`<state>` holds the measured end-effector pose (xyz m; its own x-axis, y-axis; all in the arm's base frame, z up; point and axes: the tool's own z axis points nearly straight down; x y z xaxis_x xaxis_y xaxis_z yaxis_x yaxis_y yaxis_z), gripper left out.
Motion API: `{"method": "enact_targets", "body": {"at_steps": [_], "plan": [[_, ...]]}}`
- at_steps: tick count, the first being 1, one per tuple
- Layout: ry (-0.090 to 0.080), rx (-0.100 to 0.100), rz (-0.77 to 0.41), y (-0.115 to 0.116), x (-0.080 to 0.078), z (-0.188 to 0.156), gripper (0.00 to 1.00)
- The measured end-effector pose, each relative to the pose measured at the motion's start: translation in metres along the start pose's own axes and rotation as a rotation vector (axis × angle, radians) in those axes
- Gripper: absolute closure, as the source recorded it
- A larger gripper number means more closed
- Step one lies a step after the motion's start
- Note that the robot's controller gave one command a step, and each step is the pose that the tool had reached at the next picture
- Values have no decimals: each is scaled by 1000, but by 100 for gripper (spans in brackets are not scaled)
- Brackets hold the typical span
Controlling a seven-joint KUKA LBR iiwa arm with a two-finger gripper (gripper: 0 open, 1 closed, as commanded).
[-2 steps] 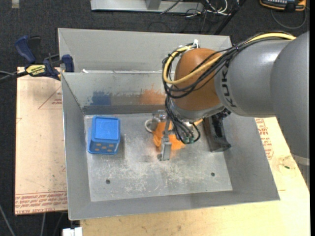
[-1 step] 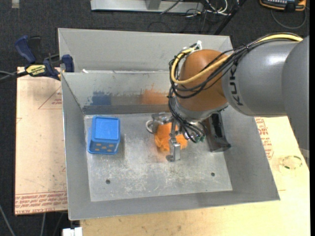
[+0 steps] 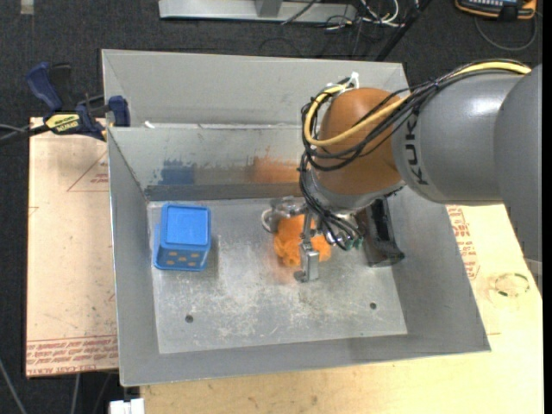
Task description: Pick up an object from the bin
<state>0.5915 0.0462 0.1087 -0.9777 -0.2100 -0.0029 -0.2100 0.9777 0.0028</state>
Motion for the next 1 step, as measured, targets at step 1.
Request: {"method": "enact_targets", "body": {"at_steps": [1], "plan": [[-1, 1, -247, -35, -13, 5, 100]]}}
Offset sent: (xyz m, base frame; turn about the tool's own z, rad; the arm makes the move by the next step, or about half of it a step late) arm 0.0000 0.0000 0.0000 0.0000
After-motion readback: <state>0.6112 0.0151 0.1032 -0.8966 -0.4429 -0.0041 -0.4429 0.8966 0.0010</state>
